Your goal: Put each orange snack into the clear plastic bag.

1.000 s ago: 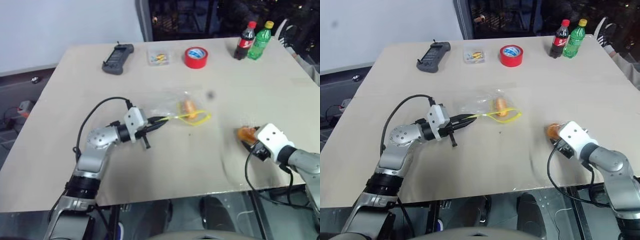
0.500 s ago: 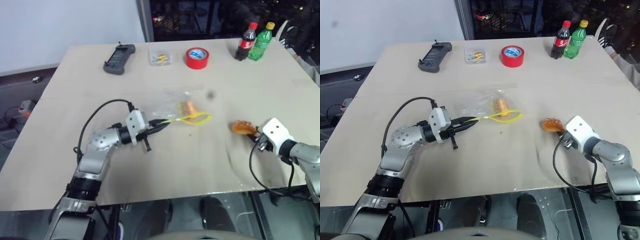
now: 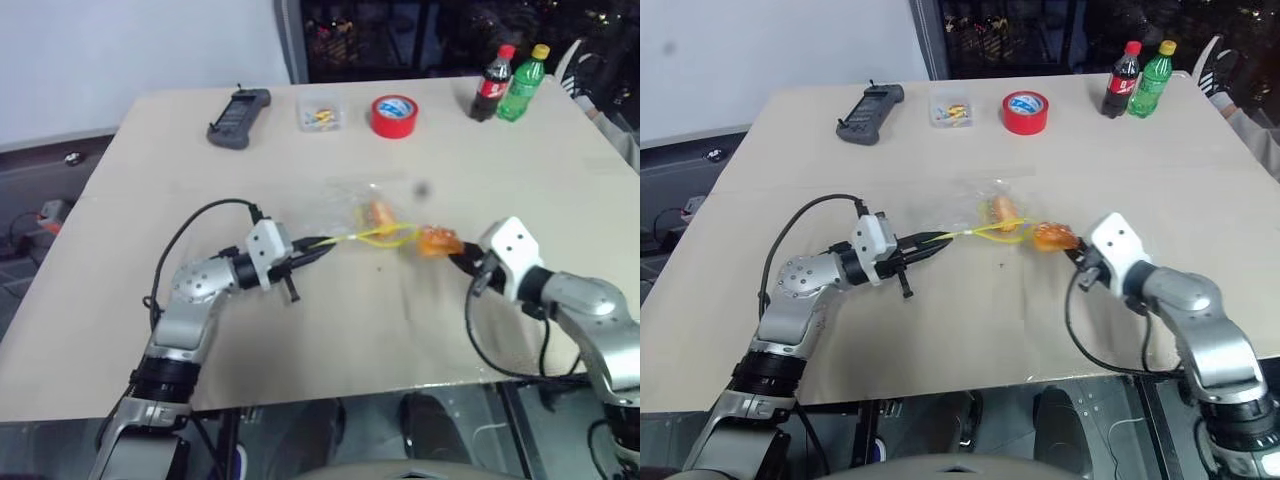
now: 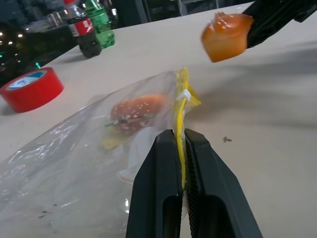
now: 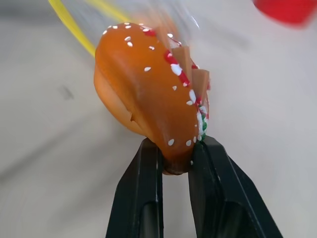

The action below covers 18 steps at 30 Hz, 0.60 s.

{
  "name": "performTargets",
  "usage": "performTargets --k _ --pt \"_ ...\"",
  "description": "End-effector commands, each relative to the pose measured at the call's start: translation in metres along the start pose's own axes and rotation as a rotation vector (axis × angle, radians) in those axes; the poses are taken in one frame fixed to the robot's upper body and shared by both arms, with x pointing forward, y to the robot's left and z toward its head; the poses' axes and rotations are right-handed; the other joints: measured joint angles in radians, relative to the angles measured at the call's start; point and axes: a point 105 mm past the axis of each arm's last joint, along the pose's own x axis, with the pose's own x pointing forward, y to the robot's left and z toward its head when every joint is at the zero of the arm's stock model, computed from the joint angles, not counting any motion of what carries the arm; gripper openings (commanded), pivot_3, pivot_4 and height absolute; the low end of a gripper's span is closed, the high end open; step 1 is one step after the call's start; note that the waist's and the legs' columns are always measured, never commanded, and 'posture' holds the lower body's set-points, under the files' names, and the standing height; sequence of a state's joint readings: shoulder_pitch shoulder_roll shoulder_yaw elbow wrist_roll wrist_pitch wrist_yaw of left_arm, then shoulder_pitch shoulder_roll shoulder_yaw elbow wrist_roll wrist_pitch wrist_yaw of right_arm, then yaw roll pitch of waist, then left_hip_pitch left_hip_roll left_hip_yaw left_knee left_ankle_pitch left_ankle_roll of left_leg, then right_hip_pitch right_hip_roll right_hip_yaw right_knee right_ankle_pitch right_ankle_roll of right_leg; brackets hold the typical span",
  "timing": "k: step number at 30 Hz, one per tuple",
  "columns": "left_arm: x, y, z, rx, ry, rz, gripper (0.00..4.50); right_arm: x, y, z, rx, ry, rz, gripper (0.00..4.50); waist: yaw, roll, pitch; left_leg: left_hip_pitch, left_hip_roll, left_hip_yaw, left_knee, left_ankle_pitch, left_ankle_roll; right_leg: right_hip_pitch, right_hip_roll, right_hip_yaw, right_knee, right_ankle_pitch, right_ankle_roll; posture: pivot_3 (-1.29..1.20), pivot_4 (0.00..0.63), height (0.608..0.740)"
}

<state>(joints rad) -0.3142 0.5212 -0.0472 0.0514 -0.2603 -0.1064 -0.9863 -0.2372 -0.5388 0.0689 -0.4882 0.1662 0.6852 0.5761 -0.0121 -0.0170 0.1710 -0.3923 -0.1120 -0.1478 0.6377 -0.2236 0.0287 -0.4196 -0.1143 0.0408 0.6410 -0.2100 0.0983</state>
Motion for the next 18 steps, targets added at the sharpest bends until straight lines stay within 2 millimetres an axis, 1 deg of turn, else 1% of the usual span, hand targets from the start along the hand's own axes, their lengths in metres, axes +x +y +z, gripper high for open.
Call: performTargets --k 1,4,6,12,15,18 --pt "0.000 -0.001 0.014 0.018 -0.048 0.009 0.00 0.014 0.002 0.005 -0.060 0.009 -0.026 0.69 0.001 0.000 0.000 0.000 0.000 0.000 0.000 0.000 0.000 0.000 0.000 0.000 0.000 0.000 0.000 0.00 0.150 0.740" --pt "0.000 -0.002 0.017 0.009 -0.058 0.018 0.00 0.022 0.006 0.001 -0.102 0.034 -0.014 0.69 0.004 0.000 0.000 -0.001 -0.001 -0.001 0.000 0.000 0.000 0.000 0.000 -0.001 -0.001 0.000 0.000 0.00 0.150 0.740" --pt "0.000 -0.001 0.020 -0.002 -0.063 0.034 0.00 0.022 0.008 0.002 -0.129 0.029 -0.001 0.69 0.002 0.000 0.000 -0.001 -0.001 -0.001 0.000 0.000 0.000 0.000 -0.001 -0.001 -0.001 0.000 0.000 0.00 0.150 0.740" --pt "-0.001 0.001 0.023 -0.022 -0.062 0.055 0.00 0.011 0.010 0.013 -0.156 -0.028 0.028 0.69 -0.002 0.000 0.000 -0.001 -0.001 -0.001 -0.001 0.000 0.000 0.000 0.000 -0.001 -0.001 0.000 0.000 0.00 0.150 0.740" --pt "-0.001 0.003 0.025 -0.031 -0.067 0.066 0.00 0.002 0.011 0.014 -0.159 -0.016 0.048 0.69 0.001 0.000 0.000 -0.001 -0.001 -0.002 -0.001 0.000 0.000 0.000 0.000 -0.002 -0.001 0.000 0.000 0.00 0.150 0.740" --pt "0.000 0.003 0.028 -0.033 -0.067 0.061 0.00 0.001 0.012 0.011 -0.162 -0.001 0.050 0.69 0.000 0.000 0.000 -0.001 -0.001 -0.002 -0.001 0.000 0.000 0.000 -0.001 -0.002 -0.002 0.000 0.000 0.00 0.150 0.740"
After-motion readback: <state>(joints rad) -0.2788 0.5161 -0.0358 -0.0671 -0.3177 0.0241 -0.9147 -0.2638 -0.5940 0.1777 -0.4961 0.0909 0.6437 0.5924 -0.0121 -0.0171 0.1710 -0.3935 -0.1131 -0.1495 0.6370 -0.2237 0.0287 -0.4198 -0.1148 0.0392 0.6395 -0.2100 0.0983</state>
